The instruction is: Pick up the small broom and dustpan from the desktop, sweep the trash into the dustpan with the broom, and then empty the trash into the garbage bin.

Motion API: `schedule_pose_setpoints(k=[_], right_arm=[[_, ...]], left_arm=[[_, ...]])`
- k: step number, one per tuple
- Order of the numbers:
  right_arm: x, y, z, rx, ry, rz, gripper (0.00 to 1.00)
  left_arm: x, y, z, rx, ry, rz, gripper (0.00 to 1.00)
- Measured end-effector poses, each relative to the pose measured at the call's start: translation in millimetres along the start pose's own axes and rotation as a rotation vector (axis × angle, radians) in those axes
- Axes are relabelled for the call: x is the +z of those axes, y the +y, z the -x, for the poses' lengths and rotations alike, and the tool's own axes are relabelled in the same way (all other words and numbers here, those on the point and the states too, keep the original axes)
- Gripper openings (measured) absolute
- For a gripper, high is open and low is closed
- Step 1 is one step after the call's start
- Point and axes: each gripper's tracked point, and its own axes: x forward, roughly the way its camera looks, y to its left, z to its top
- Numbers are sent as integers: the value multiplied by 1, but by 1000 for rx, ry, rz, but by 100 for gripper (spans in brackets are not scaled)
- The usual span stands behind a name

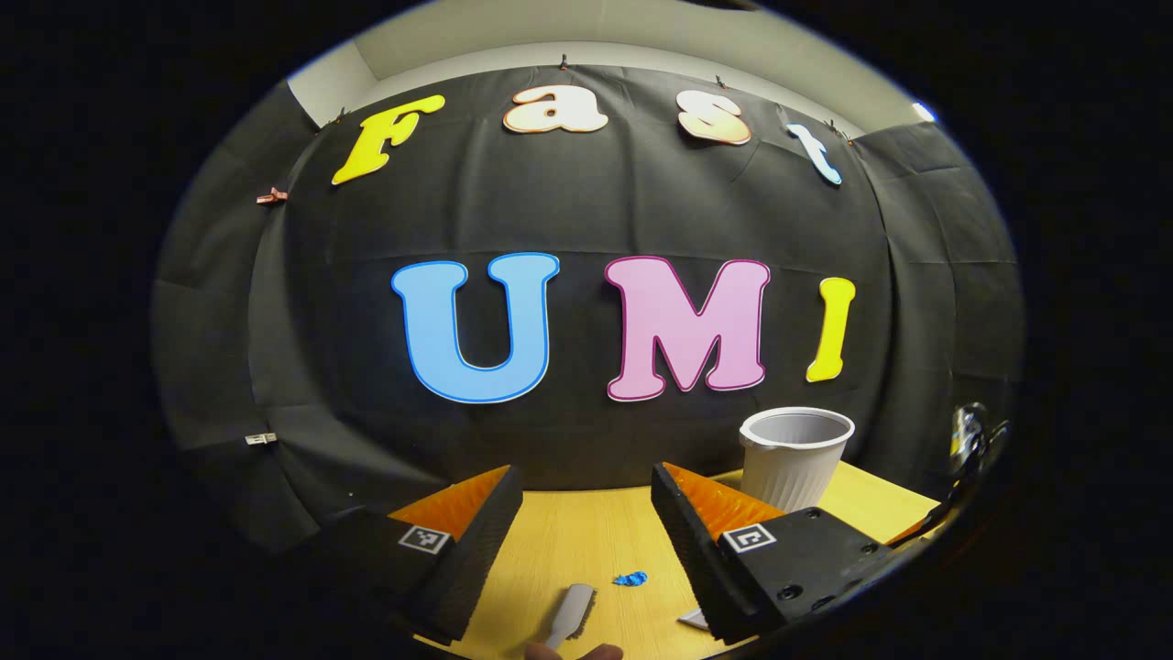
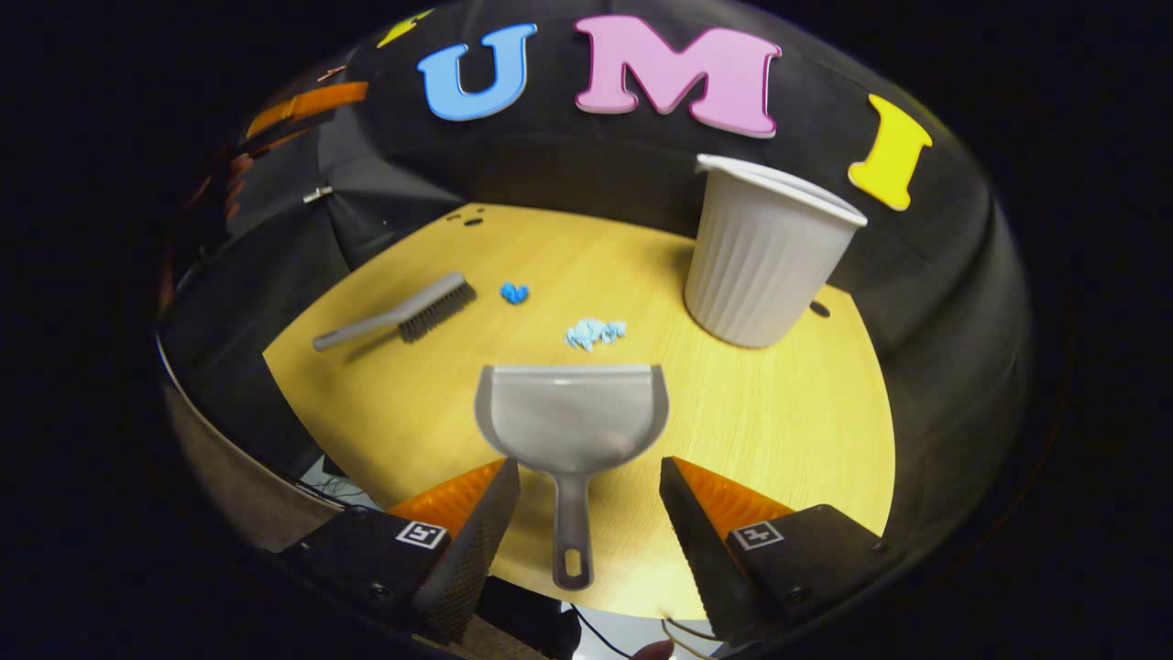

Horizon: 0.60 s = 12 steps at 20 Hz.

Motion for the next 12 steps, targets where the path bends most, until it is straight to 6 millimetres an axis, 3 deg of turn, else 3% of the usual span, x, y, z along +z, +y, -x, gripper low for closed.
schedule_pose_setpoints(k=[5,12], right_arm=[[-38,1,-43,5,152,-7,96],[-59,7,-89,-9,282,12,94]], left_arm=[[-8,12,2,23,16,-2,92],[-19,24,4,51,44,-5,92]])
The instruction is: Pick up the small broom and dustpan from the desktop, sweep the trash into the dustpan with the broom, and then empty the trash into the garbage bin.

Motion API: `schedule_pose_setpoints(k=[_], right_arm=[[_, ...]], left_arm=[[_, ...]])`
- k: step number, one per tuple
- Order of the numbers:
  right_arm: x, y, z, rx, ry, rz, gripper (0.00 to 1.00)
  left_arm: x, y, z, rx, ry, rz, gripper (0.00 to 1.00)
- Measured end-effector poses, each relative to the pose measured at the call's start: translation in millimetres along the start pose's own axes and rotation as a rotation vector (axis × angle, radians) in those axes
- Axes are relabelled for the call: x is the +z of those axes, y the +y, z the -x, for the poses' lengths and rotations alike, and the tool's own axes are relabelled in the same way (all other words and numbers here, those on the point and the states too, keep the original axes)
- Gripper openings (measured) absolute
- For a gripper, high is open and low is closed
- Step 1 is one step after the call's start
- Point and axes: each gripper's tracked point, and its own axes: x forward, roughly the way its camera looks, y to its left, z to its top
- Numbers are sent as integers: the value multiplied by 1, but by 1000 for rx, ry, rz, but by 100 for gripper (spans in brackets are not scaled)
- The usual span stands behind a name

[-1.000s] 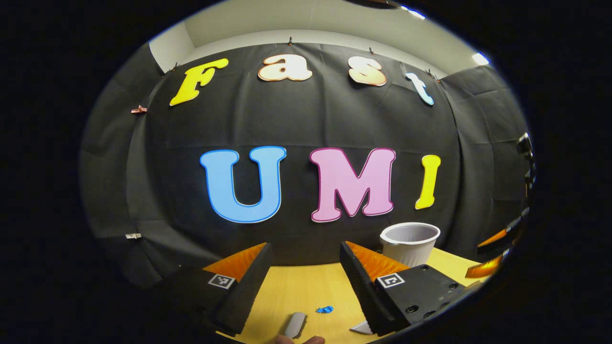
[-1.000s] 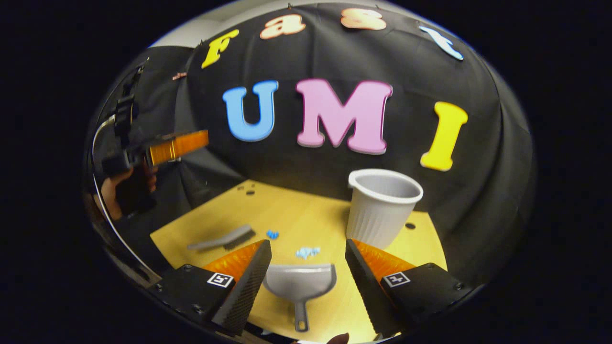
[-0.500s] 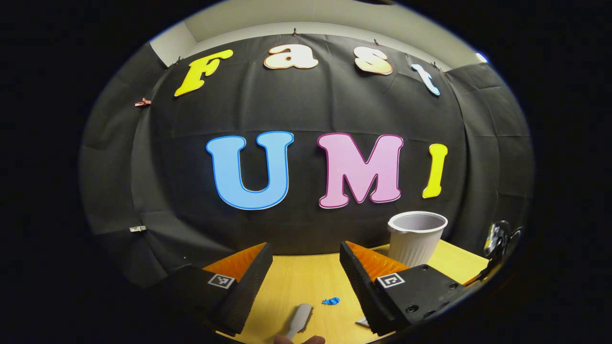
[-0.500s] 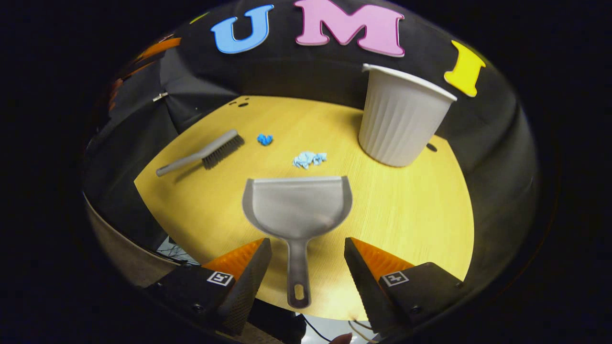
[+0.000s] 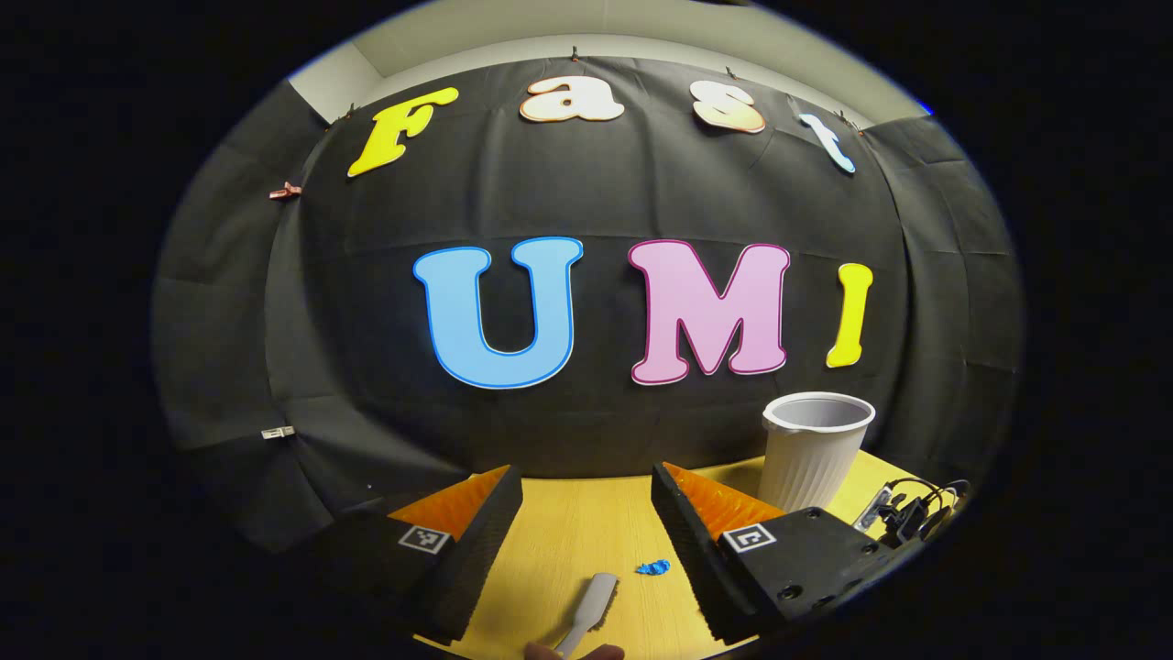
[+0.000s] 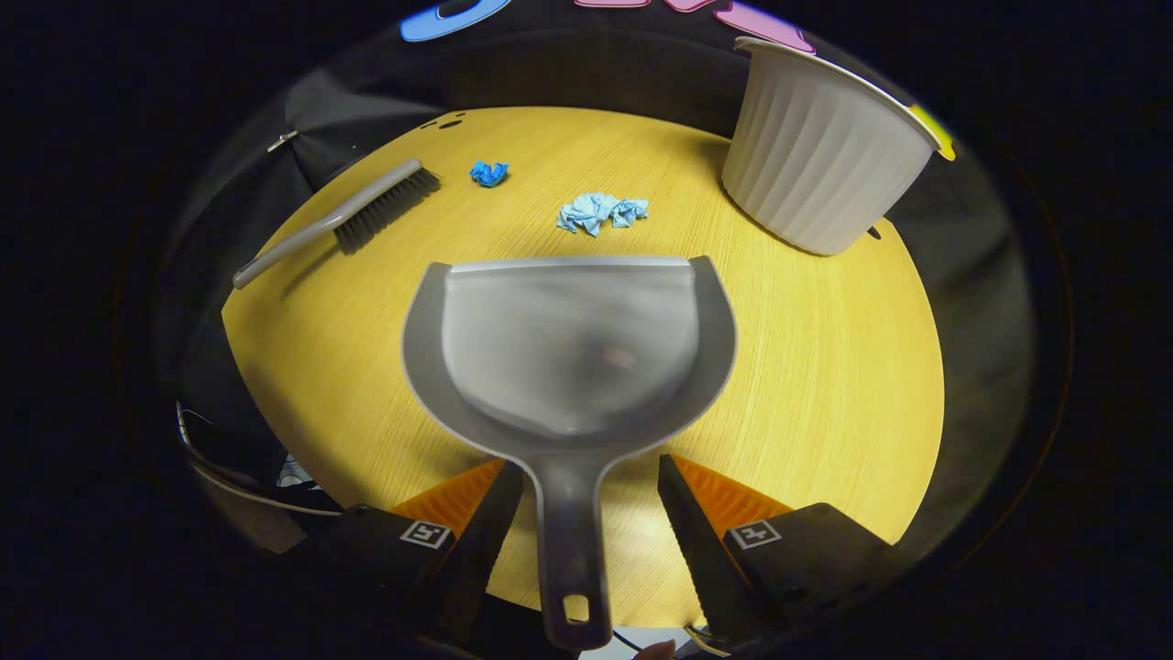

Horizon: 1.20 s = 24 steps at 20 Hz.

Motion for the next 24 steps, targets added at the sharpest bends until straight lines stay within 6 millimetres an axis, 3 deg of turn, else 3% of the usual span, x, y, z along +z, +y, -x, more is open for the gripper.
schedule_pose_setpoints(k=[5,10,11,14,15,16,17,20,21,22,23,24], right_arm=[[-2,10,-15,32,57,-21,92],[1,8,-17,22,102,-41,92],[4,8,-19,22,98,-41,86],[12,7,-21,23,42,-33,39],[12,7,-20,20,29,-31,40],[10,8,-21,17,29,-38,33],[12,7,-21,17,22,-41,39],[14,7,-20,27,-11,-30,37],[16,8,-17,26,-26,-27,36],[20,10,-13,32,-49,-29,29],[22,14,-7,48,-66,-33,36],[24,16,-1,56,-72,-31,36]], left_arm=[[-6,5,-2,12,13,0,92],[-11,6,-9,15,26,17,92],[-12,6,-10,11,29,19,92],[-12,4,-15,2,25,14,93],[-13,4,-16,-2,23,13,92],[-12,3,-17,-6,23,11,93],[-14,3,-19,-9,22,10,93],[-21,7,-26,-14,40,17,93],[-27,10,-27,-14,52,21,93],[-32,13,-28,-14,63,23,93],[-40,17,-29,-19,78,20,93],[-48,20,-29,-26,100,15,93]])
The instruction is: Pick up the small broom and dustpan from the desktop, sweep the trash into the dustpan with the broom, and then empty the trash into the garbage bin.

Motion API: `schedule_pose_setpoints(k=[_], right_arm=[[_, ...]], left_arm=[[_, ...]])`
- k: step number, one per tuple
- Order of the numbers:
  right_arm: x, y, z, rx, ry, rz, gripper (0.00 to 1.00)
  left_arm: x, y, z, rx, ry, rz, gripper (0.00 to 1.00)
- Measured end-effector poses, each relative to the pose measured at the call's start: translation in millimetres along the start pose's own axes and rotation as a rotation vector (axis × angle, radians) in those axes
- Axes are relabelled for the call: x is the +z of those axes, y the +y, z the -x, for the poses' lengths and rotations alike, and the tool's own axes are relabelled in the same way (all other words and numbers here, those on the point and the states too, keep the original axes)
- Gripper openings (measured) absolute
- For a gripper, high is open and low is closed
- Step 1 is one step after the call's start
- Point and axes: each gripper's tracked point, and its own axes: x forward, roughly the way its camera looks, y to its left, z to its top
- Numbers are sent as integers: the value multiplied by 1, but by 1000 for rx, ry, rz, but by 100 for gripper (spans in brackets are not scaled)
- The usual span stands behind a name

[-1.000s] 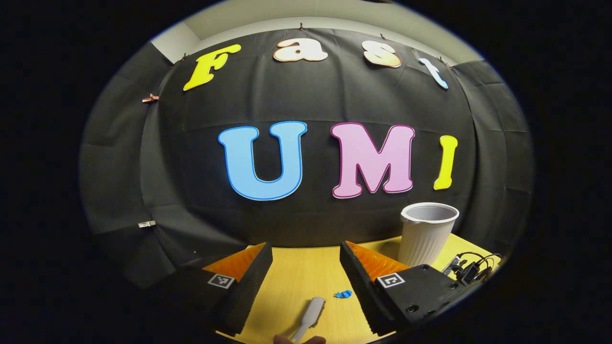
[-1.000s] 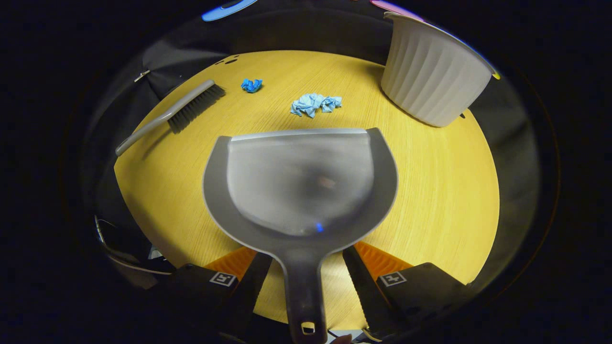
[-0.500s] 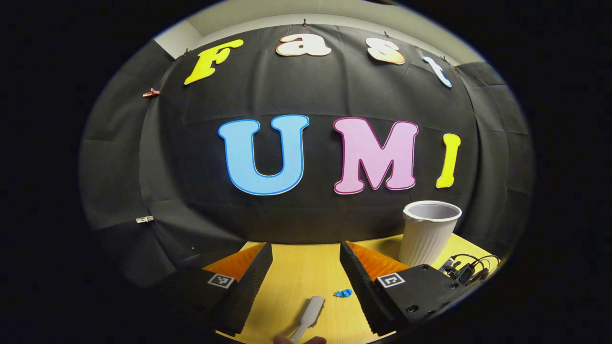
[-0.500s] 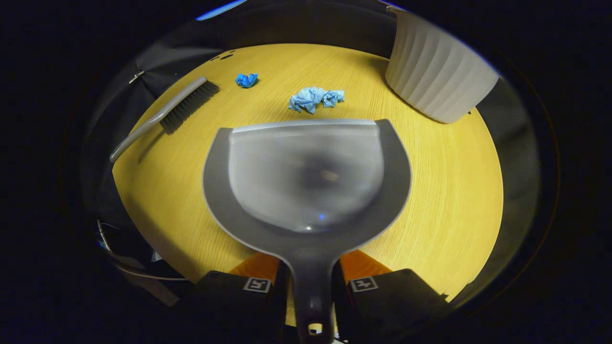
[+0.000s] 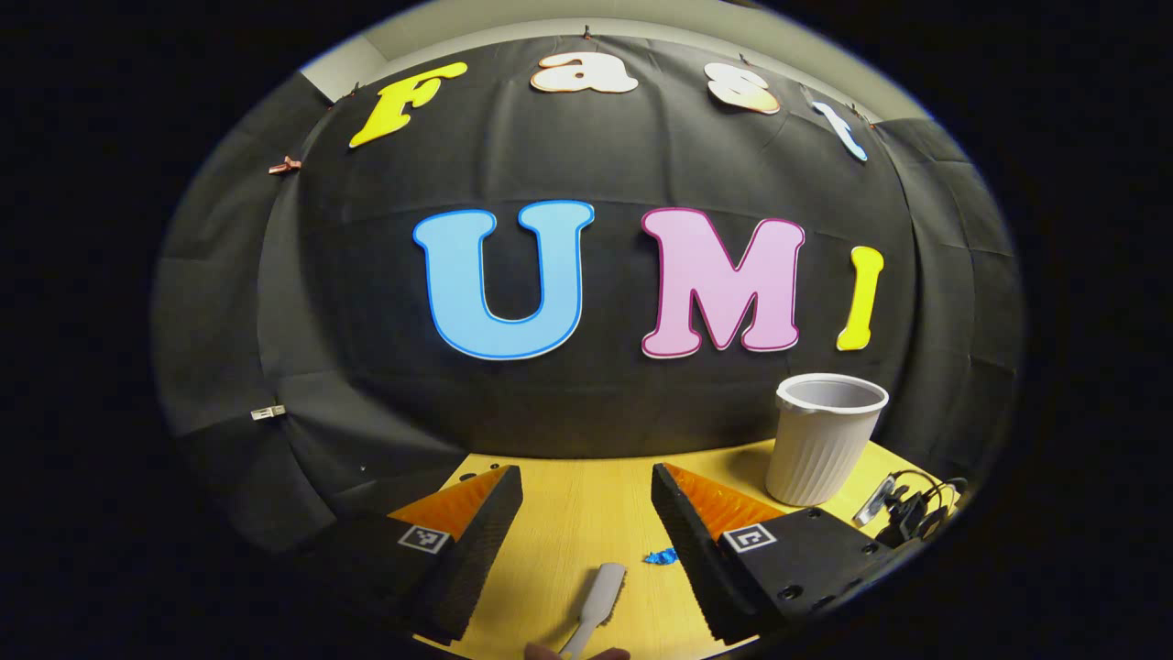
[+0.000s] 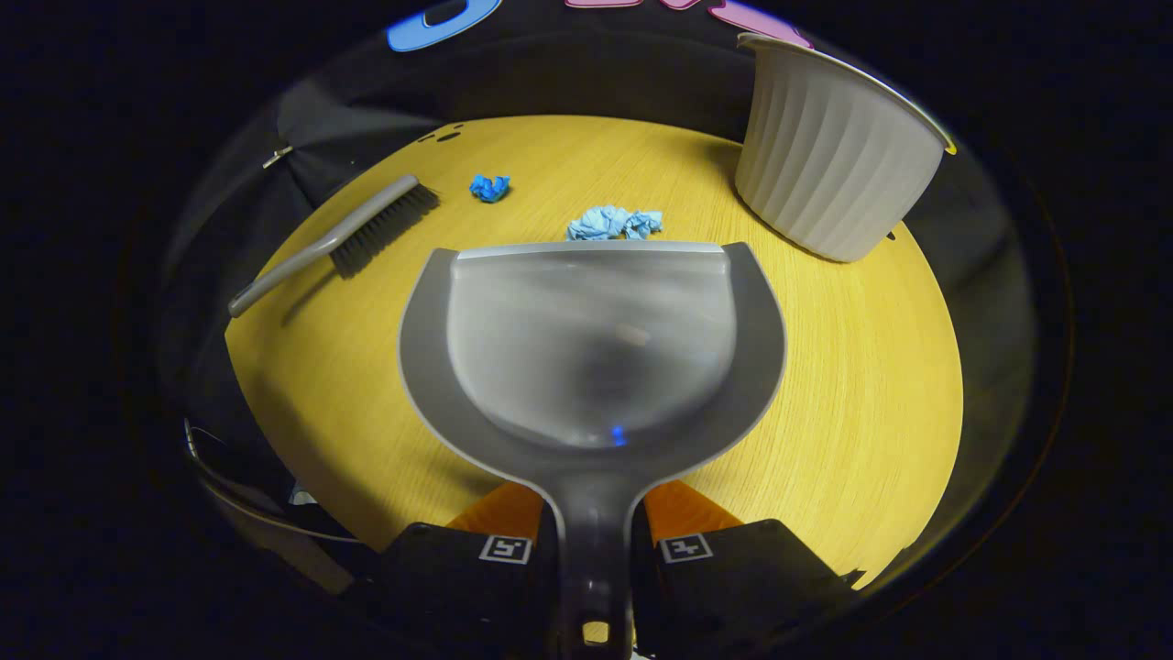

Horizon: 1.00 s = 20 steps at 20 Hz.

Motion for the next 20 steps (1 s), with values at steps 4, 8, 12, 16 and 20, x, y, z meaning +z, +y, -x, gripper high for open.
schedule_pose_setpoints(k=[4,8,12,16,20], right_arm=[[-3,0,16,-1,-1,63,36],[-14,-10,31,-12,13,100,35],[-21,-20,38,-24,16,76,35],[-25,-26,41,-37,16,56,36],[-31,-26,42,-43,16,44,35]], left_arm=[[-65,8,-3,-61,188,-28,93],[-128,3,-8,-142,398,-8,93],[-196,-13,-5,-252,631,37,92],[-250,-11,-18,-271,808,25,85],[-293,-8,-22,-278,944,-36,86]])
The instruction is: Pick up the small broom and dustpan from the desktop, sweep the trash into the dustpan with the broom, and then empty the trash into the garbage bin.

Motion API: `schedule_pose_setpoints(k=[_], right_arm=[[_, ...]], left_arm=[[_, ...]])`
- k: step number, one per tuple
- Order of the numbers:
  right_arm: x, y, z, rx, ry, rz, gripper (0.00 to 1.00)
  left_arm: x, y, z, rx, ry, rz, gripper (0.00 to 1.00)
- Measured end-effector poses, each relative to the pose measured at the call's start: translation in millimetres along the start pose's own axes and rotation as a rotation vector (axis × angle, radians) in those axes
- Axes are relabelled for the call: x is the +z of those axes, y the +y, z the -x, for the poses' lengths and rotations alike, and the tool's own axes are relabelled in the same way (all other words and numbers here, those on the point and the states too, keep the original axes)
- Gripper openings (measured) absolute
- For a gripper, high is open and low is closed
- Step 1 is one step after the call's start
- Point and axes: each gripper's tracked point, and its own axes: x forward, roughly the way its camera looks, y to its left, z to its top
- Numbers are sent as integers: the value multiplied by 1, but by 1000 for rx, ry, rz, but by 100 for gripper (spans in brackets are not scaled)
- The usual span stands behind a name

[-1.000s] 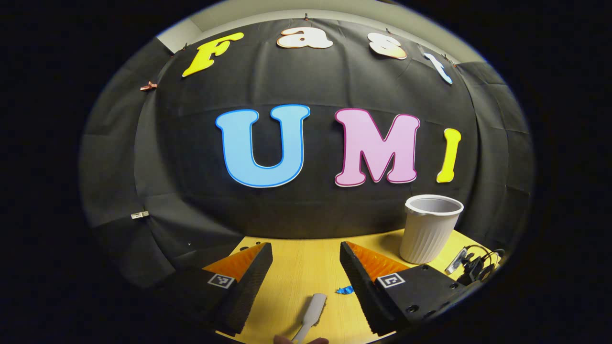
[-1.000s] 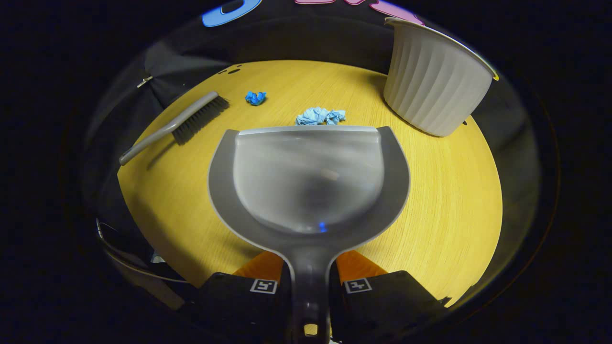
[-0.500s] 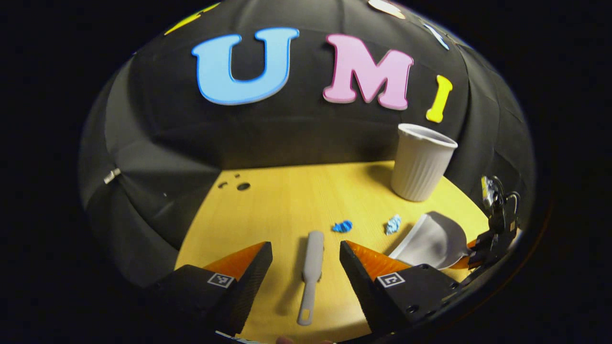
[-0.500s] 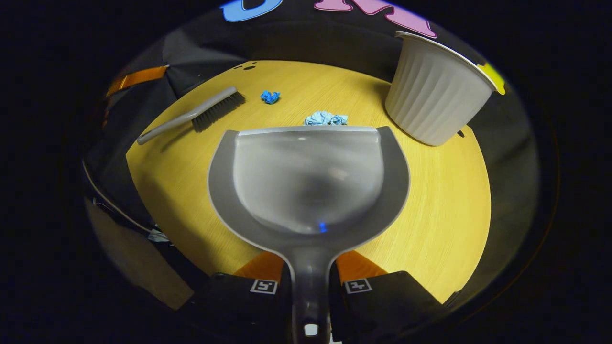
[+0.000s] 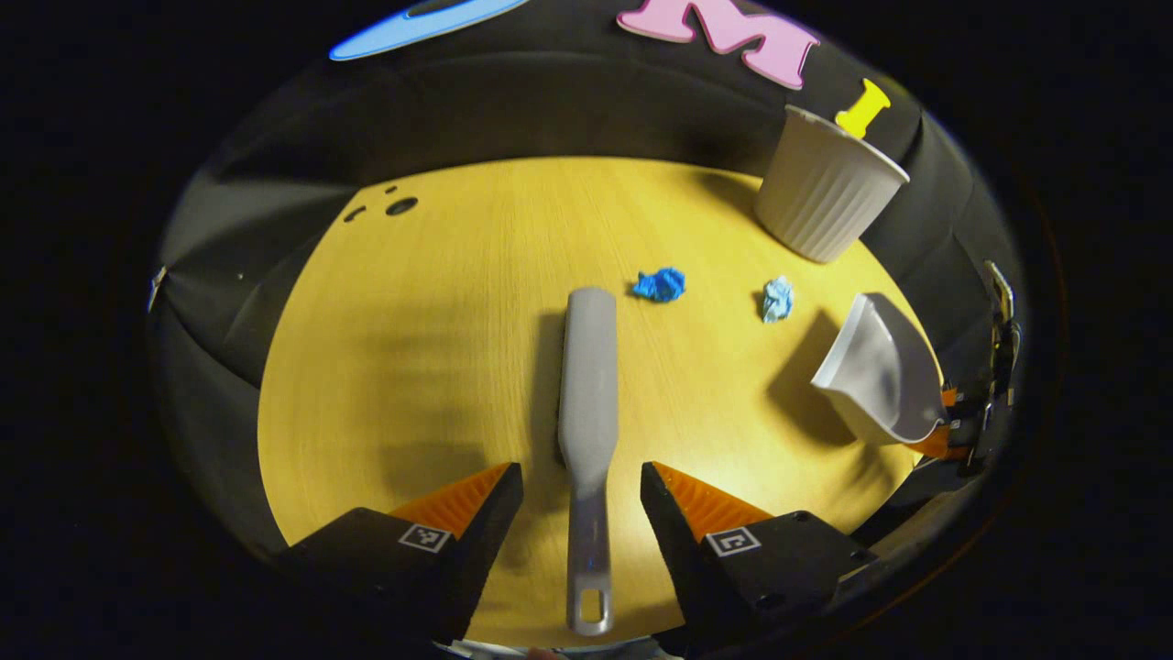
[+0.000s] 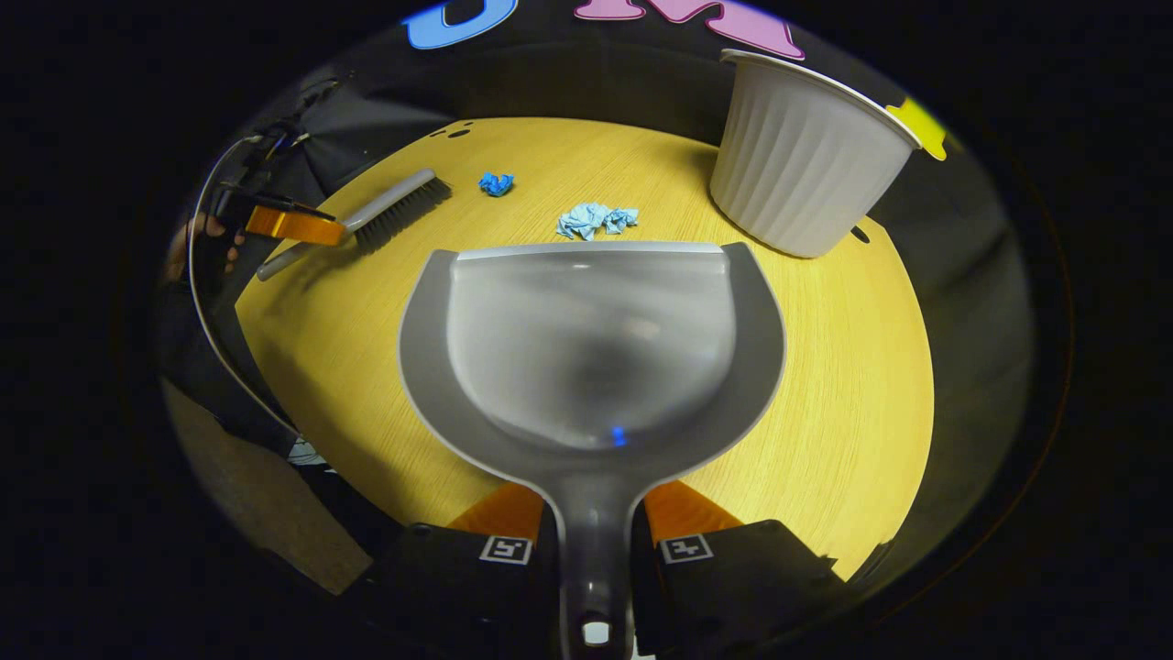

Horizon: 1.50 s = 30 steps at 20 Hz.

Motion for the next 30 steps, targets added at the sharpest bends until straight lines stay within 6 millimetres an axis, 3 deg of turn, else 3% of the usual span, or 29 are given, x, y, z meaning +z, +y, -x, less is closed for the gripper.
schedule_pose_setpoints(k=[5,6,12,15,16,18,19,22,27,30], right_arm=[[-8,1,-1,-3,12,-24,32],[-8,1,-1,-4,14,-24,35],[-7,-1,0,-11,5,-37,36],[-8,-1,1,-1,7,-41,35],[-8,0,1,8,14,-35,35],[-10,0,2,21,38,-7,35],[-11,0,2,28,50,12,36],[-6,-3,4,49,77,75,36],[6,-20,-6,62,162,150,36],[16,-33,-15,101,192,218,35]], left_arm=[[-10,-1,-32,19,80,-23,81],[-12,-1,-35,24,99,-27,80],[-13,-2,-40,72,132,-70,75],[-15,-7,-42,65,138,-79,67],[-13,-7,-41,62,134,-97,60],[-9,-9,-41,56,120,-113,31],[-9,-9,-42,55,115,-113,30],[13,2,-41,94,34,-127,24],[60,11,-45,126,4,-138,26],[67,6,-56,142,29,-171,27]])
